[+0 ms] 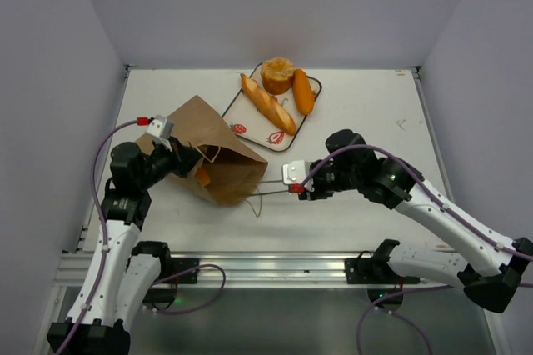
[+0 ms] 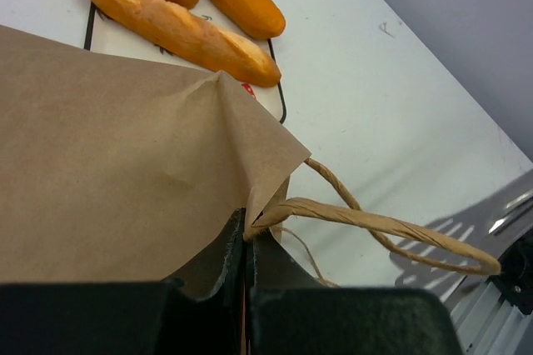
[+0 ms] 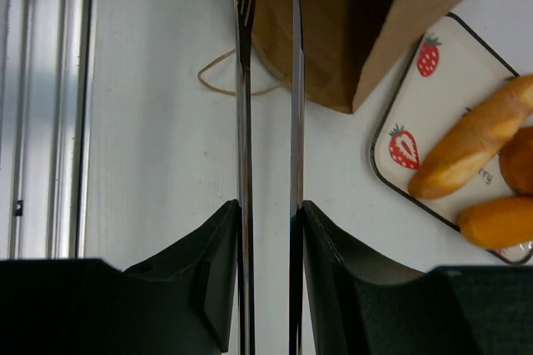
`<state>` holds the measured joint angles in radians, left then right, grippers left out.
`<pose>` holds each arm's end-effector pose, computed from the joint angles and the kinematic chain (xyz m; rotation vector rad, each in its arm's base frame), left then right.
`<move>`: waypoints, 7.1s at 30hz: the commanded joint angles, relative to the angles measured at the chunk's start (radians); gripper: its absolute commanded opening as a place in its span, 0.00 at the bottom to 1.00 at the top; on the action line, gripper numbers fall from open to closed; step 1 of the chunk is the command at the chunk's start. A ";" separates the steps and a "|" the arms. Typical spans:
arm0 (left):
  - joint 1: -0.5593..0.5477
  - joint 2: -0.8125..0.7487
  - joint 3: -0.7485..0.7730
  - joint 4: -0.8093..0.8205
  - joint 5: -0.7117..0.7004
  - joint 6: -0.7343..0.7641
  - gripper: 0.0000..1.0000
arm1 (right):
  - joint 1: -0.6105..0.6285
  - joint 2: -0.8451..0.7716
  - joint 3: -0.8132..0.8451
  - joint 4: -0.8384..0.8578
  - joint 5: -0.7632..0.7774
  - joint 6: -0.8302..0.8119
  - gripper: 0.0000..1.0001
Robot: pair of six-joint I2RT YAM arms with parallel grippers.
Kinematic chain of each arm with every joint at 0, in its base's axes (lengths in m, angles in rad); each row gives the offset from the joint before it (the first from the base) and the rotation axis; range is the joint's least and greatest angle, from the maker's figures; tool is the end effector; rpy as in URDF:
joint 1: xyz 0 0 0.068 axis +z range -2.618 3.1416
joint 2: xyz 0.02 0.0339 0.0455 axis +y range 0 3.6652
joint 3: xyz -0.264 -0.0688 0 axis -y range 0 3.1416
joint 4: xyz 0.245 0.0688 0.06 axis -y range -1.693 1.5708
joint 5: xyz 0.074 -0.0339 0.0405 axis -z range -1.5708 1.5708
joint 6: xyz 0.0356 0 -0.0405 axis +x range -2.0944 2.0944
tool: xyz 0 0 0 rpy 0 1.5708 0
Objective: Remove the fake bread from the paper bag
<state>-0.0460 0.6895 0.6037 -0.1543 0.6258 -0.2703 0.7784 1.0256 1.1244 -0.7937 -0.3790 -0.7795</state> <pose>0.1643 -0.0284 0.2958 0.2495 1.8172 -0.7877 0.1355 0.1521 0.3545 -1.7113 1.4481 0.4277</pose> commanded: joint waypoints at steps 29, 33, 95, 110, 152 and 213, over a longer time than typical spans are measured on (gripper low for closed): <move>0.000 -0.097 0.065 -0.364 -0.334 -0.222 0.00 | 0.536 0.395 -0.023 0.457 0.719 -0.046 0.38; -0.002 -0.094 0.090 -0.367 -0.331 -0.231 0.00 | 0.590 0.447 0.005 0.513 0.779 -0.072 0.38; 0.000 -0.100 0.070 -0.268 -0.321 -0.273 0.00 | 0.499 0.204 -0.155 0.593 0.599 -0.049 0.00; 0.000 -0.039 0.102 -0.197 -0.406 -0.271 0.00 | 0.311 -0.136 -0.264 0.264 0.338 -0.014 0.00; 0.003 0.233 0.110 0.001 -0.485 -0.156 0.00 | -0.063 -0.202 -0.181 0.342 0.574 0.135 0.00; 0.003 -0.134 0.099 -0.160 -0.319 -0.158 0.00 | -0.743 0.625 0.161 0.381 -0.247 0.893 0.36</move>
<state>-0.0460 0.5613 0.6548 -0.3340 0.2642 -0.4244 0.0338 1.6691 1.2907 -0.4374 -0.5972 0.0990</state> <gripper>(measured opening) 0.014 0.343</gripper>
